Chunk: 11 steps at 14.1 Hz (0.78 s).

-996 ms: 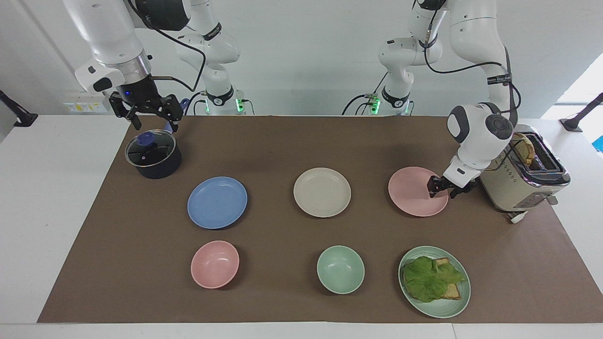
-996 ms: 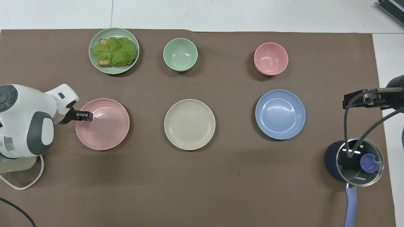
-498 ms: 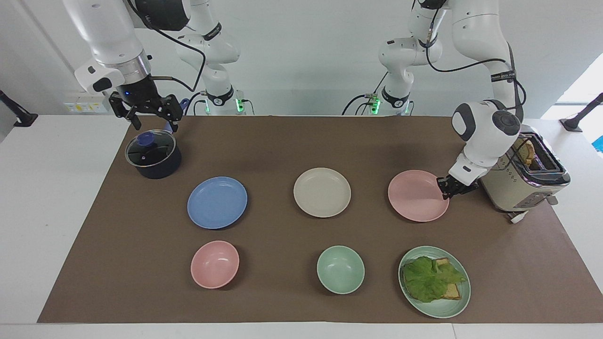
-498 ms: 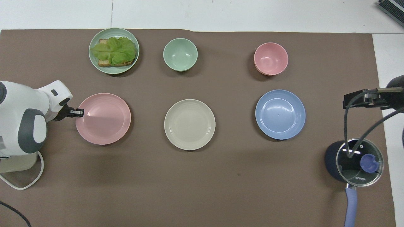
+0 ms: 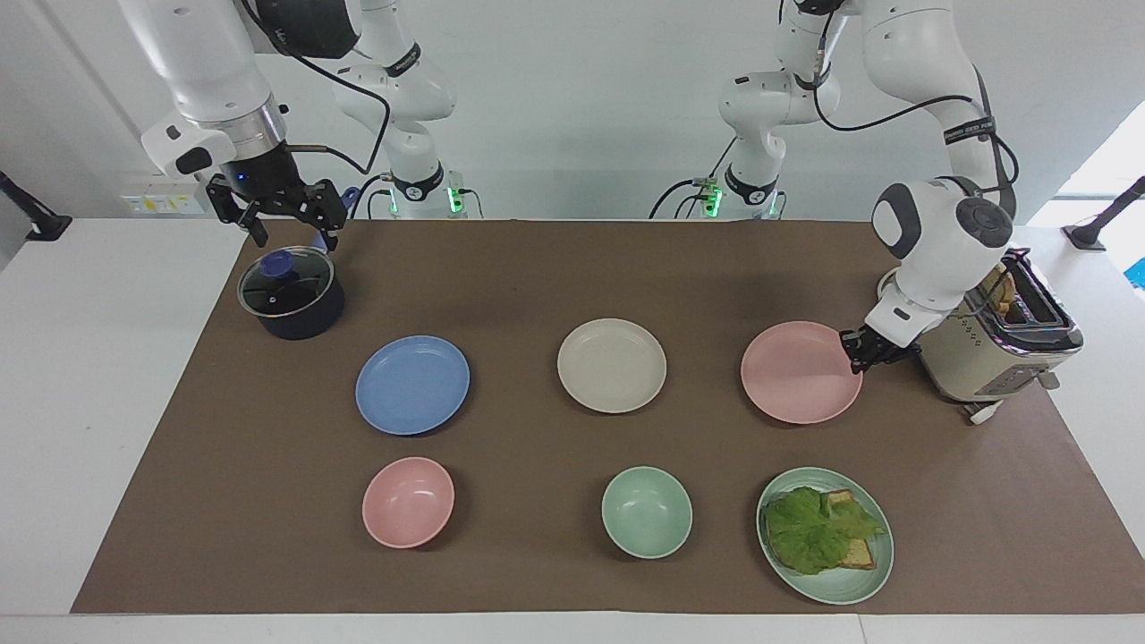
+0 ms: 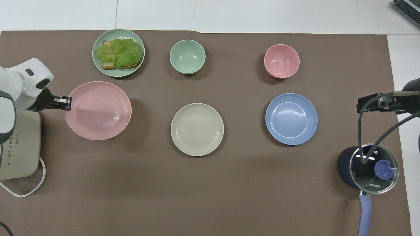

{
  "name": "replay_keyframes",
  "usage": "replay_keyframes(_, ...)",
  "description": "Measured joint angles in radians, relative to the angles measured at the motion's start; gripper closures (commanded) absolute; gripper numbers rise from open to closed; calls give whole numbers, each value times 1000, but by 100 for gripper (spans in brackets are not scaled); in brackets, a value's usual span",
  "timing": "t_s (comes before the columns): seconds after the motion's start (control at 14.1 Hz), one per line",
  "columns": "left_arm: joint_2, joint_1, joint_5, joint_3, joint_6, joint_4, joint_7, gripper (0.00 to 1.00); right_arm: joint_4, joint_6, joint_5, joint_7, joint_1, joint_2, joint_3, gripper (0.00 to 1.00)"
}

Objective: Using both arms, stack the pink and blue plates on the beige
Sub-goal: 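Carry the pink plate with the left gripper onto the beige plate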

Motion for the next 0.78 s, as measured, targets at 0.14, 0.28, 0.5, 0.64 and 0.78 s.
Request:
replay_keyframes(0.14, -7, -53, -8, -15, -5, 2, -102, 100, 0, 0, 0, 0, 0, 0, 0, 0)
replay_keyframes(0.28, -7, -138, -11, -20, -4, 2, -217, 100, 0, 0, 0, 0, 0, 0, 0, 0)
replay_keyframes(0.5, -2, -255, -12, -23, 29, -7, -354, 100, 0, 0, 0, 0, -1, 0, 0, 0)
replay_keyframes(0.64, 7, -331, -12, -24, 99, -42, -429, 100, 0, 0, 0, 0, -1, 0, 0, 0)
replay_keyframes(0.78, 12, -382, -12, -24, 158, -89, -461, 100, -1, 0, 0, 0, -1, 0, -1, 0)
